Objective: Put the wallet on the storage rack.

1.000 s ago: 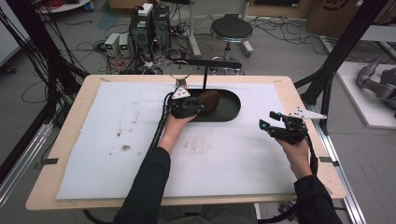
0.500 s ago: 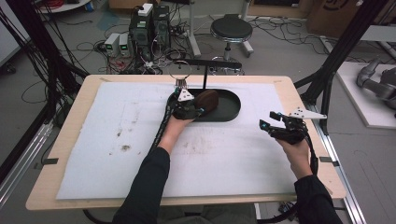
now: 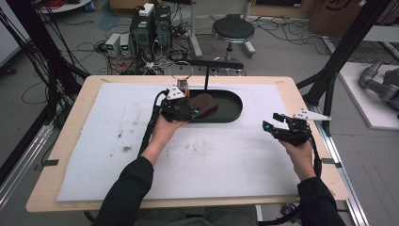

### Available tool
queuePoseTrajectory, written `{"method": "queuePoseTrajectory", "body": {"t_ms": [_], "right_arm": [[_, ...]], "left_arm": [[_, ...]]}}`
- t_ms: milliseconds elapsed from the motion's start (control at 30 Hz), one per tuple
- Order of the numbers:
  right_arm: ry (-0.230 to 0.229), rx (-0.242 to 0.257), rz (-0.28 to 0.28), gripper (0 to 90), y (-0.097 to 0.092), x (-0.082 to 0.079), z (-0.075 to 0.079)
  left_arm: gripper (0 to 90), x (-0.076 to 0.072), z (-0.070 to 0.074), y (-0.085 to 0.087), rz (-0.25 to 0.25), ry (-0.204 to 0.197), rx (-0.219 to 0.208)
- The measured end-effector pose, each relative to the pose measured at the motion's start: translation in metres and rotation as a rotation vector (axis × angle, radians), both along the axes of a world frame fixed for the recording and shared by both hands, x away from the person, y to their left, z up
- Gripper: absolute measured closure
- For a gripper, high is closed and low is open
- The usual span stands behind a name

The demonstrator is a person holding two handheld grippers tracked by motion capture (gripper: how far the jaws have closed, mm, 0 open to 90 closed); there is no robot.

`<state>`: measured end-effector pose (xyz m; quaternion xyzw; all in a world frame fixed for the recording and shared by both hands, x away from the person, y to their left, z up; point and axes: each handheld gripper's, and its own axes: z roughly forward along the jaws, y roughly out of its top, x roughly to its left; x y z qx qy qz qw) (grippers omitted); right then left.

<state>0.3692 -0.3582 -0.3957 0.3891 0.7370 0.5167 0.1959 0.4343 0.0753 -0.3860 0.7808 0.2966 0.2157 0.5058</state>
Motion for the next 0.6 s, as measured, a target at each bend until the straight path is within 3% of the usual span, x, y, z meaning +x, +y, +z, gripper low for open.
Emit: {"method": "queuePoseTrajectory", "body": {"t_ms": [167,233,467,600], "right_arm": [[0.0,-0.005,-0.003,31.1,0.001,-0.001,0.0],[-0.004,-0.007,-0.005,31.1,0.001,0.0,0.0],[0.004,-0.024,-0.008,30.8,0.005,0.002,-0.002],[0.007,-0.037,-0.004,30.7,0.007,0.002,-0.002]], "left_arm": [[25.2,-0.031,0.01,0.021,-0.033,-0.055,-0.014],[25.5,-0.042,0.01,0.031,-0.061,-0.055,-0.026],[26.1,-0.068,0.0,0.076,-0.077,-0.062,0.026],[26.1,-0.073,-0.011,0.107,-0.066,-0.077,-0.059]]}}
